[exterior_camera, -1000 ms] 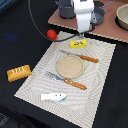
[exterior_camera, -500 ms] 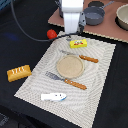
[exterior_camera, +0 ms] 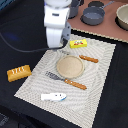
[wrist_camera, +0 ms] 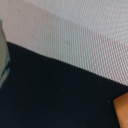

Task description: Interact with the objects in diverse but meaningful ways.

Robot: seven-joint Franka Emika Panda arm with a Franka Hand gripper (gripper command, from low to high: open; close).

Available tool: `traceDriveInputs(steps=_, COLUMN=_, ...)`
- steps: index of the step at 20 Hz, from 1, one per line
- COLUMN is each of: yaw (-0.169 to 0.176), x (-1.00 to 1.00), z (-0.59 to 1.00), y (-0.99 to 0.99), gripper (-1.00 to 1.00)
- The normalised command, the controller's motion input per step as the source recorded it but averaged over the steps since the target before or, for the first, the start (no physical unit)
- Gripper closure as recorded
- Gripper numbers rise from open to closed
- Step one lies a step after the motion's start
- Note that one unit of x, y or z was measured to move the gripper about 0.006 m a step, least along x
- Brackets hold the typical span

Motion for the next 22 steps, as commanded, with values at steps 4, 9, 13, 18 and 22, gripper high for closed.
traceDriveInputs(steps=4, yaw=0.000, x=-0.76, z=-0.43, y=-0.72, gripper=-1.00)
traceDriveInputs(steps=9, yaw=0.000, x=-0.62, z=0.32, y=-0.58, gripper=-1.00)
traceDriveInputs(steps=13, yaw=0.024, x=-0.55, z=0.72, y=-0.45, gripper=-1.00)
traceDriveInputs(steps=18, yaw=0.043, x=-0.52, z=0.43, y=-0.46, gripper=-1.00)
traceDriveInputs(steps=22, yaw=0.109, x=-0.54, z=-0.08, y=-0.40, gripper=-1.00)
